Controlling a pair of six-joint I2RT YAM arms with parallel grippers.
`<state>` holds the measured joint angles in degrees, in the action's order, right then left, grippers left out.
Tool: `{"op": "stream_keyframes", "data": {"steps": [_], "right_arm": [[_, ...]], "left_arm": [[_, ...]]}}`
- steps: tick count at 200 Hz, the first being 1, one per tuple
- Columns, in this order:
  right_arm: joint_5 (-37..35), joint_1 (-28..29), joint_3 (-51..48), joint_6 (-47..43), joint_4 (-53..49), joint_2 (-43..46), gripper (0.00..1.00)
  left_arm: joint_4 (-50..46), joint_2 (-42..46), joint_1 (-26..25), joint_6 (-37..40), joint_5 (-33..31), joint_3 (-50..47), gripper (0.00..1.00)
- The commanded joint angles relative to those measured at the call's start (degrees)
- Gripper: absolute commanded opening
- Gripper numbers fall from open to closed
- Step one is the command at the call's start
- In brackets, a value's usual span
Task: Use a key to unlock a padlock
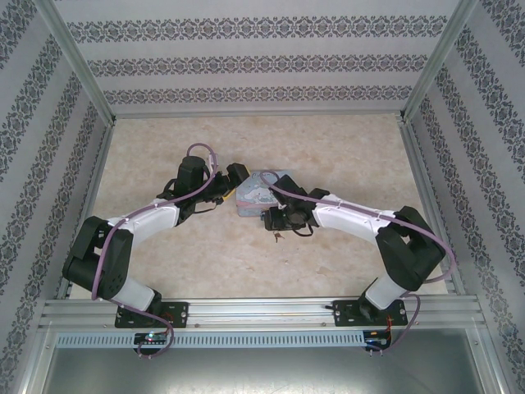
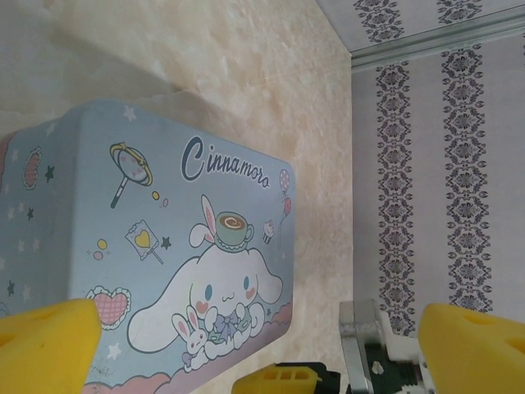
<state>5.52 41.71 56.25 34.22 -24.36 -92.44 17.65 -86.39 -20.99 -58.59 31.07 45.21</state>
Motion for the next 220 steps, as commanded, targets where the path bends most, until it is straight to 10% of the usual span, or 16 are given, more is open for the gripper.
{"op": "stream_keyframes", "data": {"steps": [1,220], "right_arm": [[2.98,-0.21,0.42,-4.92,1.47,-2.61,0.47],[6.16,5.22,-14.37,2.86,7.31,3.75,0.34]], "left_arm": [[-0.92,1.62,-0.45,0.53,-0.39,-0.49,0.99],[-0.69,1.42,-0.43,0.41,-0.41,-0.48,0.99]]}}
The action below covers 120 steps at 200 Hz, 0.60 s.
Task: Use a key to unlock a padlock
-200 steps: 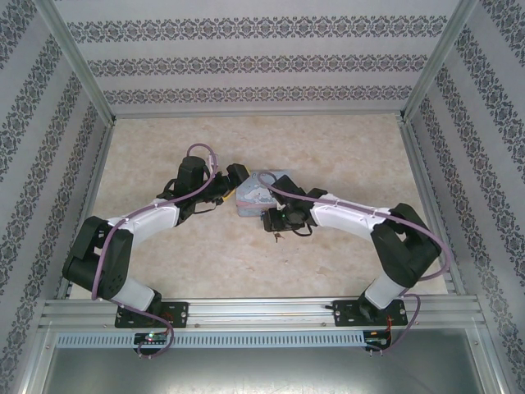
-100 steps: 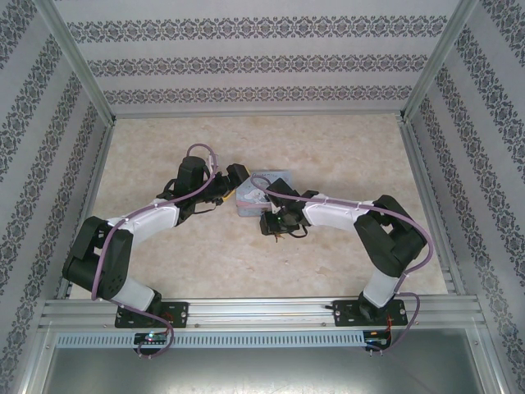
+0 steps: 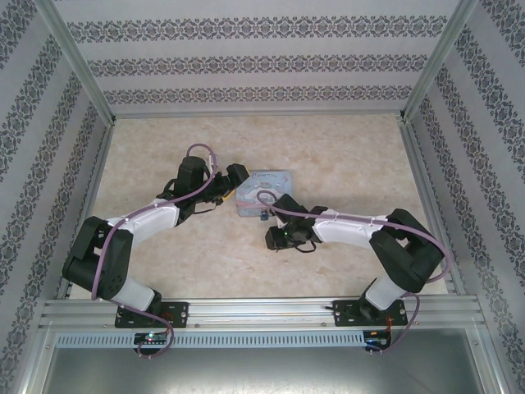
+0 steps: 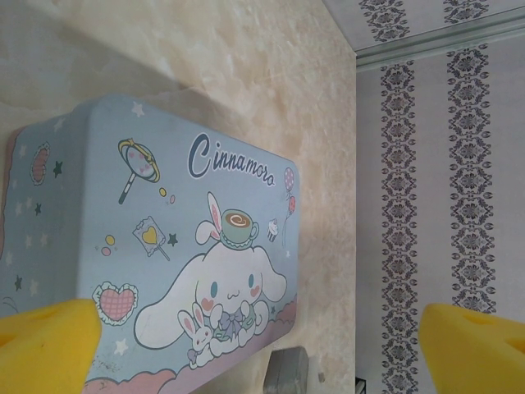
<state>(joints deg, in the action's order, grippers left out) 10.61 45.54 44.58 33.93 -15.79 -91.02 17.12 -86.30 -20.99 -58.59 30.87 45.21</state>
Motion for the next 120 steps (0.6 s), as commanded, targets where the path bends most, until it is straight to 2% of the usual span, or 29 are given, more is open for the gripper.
{"op": "stream_keyframes", "data": {"steps": [1,28,46,82,120], "right_arm": [[1.07,1.44,-2.76,3.24,-1.22,2.42,0.34],[0.02,2.61,-5.0,5.47,-1.42,5.82,0.35],[-2.41,2.63,-4.78,4.83,-3.23,8.28,0.43],[-5.08,2.63,-0.99,-2.12,-9.11,8.67,0.52],[-5.18,3.24,2.72,-11.44,-13.73,4.99,0.54]], "left_arm": [[-0.16,1.36,-0.44,0.45,-0.25,-0.48,0.99],[-0.26,1.29,-0.45,0.5,-0.24,-0.47,0.99],[-0.17,1.05,-0.37,0.57,-0.17,-0.39,0.99],[-0.26,0.62,-0.45,0.56,-0.1,-0.06,0.99],[-0.86,0.96,-0.37,1.08,-0.24,-0.04,1.0]]}}
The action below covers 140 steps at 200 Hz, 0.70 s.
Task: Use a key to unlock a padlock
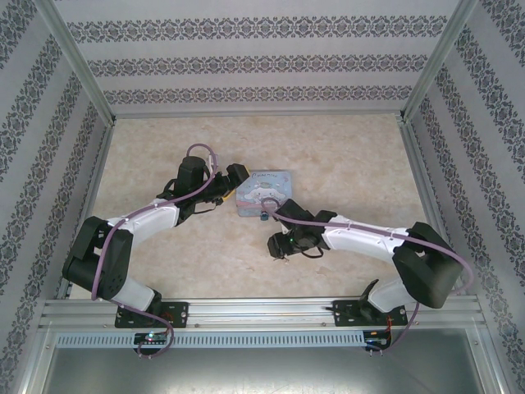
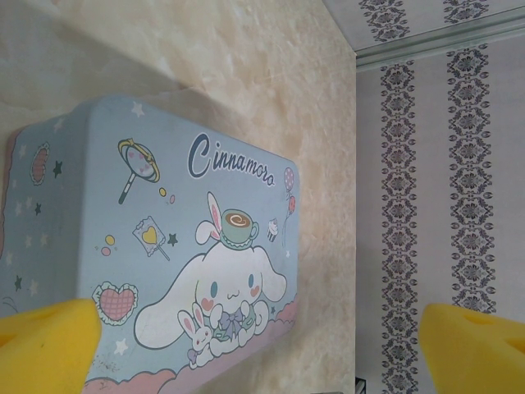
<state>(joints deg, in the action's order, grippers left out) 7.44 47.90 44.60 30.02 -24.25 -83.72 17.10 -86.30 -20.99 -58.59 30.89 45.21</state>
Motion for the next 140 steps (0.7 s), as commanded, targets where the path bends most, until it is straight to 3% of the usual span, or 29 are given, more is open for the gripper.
{"op": "stream_keyframes", "data": {"steps": [1,50,140], "right_arm": [[-2.05,0.88,2.78,-7.79,-5.41,-2.36,0.54],[-3.41,1.93,3.75,-12.17,-8.07,-4.87,0.53],[-6.85,5.9,5.03,-12.2,-7.82,-10.69,0.47]], "left_arm": [[-0.89,0.96,-0.37,1.14,-0.29,0.0,0.99],[-2.17,1.55,-0.32,1.99,-0.64,0.55,0.99],[-2.12,1.35,0.22,1.63,-0.66,0.5,0.99]]}}
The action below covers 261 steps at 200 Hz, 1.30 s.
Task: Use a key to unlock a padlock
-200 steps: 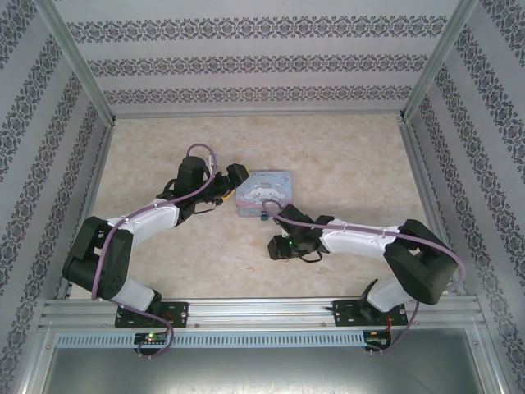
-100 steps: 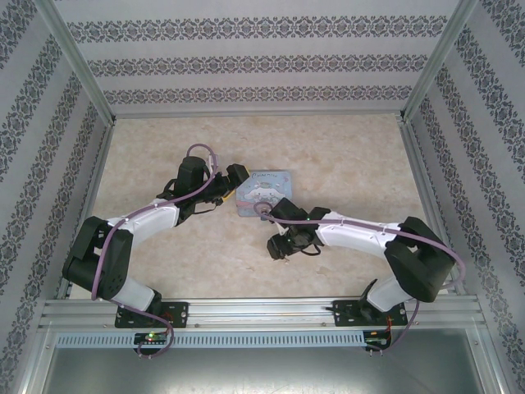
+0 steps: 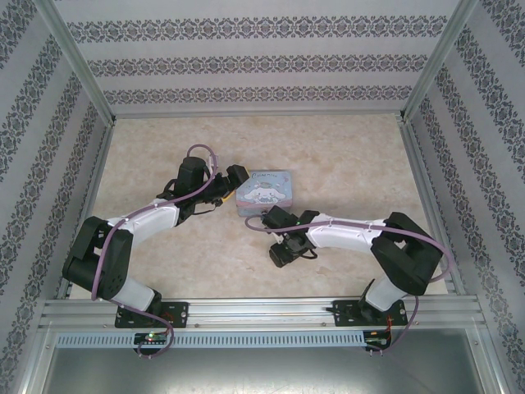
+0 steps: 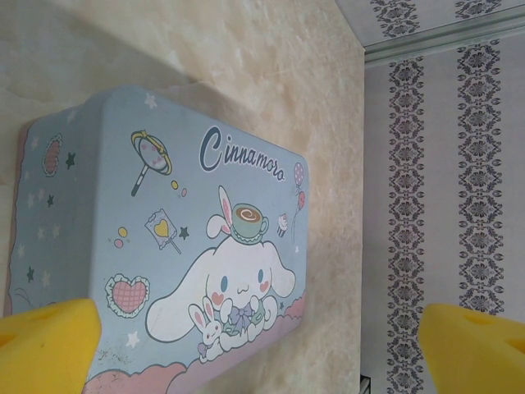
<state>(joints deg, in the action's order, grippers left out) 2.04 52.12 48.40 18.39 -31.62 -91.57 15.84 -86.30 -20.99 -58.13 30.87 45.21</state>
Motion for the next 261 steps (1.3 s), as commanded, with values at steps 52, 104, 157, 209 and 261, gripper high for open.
{"op": "stream_keyframes", "data": {"steps": [52,104,157,209,261], "right_arm": [[-5.06,5.02,3.26,1.13,-1.26,-7.77,0.39],[-5.29,6.75,3.91,1.91,-0.84,-10.55,0.22],[-3.84,5.86,2.56,2.73,0.18,-9.4,0.0],[0.61,1.65,-1.77,5.79,4.68,-1.23,0.0],[2.32,-0.95,-3.58,6.96,5.51,3.96,0.0]], "left_arm": [[-0.63,1.36,0.17,1.08,-0.64,0.12,0.99],[-0.56,1.44,0.21,0.94,-0.72,-0.21,0.99],[-0.28,1.44,0.22,0.87,-0.6,-0.73,0.99],[-0.45,1.58,0.17,0.91,-0.72,-0.56,0.99],[-0.04,1.17,0.17,0.75,-0.47,-0.44,0.99]]}}
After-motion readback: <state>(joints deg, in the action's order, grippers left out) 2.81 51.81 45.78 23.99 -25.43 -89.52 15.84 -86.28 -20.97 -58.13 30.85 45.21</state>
